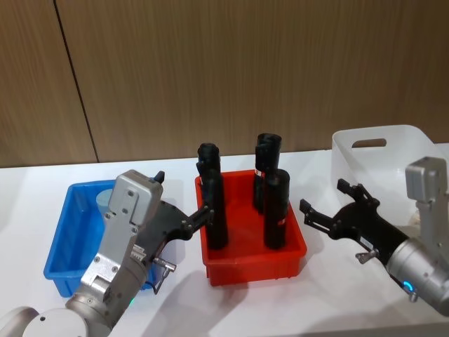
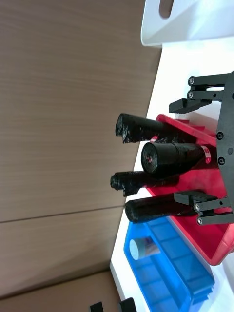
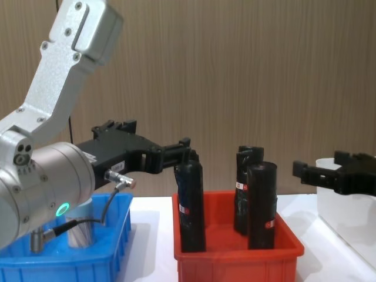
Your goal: Pick the cotton swabs from the blue box and place them into the white box.
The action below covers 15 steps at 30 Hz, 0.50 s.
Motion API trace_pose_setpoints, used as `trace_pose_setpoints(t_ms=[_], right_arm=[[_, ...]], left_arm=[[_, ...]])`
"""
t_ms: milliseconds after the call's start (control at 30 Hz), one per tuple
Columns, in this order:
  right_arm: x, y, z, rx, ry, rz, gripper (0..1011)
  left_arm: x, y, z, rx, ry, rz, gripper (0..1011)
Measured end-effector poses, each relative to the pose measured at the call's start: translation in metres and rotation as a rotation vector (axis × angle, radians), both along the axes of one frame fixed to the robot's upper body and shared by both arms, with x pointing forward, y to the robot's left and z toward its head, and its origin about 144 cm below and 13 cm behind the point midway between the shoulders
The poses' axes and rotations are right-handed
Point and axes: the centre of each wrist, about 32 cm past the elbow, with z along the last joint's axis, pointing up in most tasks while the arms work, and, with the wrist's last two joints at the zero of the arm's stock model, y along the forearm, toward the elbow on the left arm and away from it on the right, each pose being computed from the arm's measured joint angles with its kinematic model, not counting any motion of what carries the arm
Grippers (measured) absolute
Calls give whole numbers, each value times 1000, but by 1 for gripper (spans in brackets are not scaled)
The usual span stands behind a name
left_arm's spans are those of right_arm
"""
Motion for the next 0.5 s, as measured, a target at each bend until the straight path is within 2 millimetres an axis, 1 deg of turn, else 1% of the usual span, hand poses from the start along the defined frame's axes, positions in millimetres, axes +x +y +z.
trace_pose_setpoints(t_ms=[233, 300, 433, 500], right_arm=[[16, -6, -5, 5, 11, 62, 1001], [25, -9, -6, 10, 9, 93, 1002], [35, -12, -9, 13, 12, 127, 1001], [36, -12, -9, 14, 13, 130, 1002]], left_arm=[[0, 0, 0, 0, 0, 0, 1004], [0, 0, 0, 0, 0, 0, 1004], [0, 0, 0, 0, 0, 0, 1004], [0, 0, 0, 0, 0, 0, 1004]])
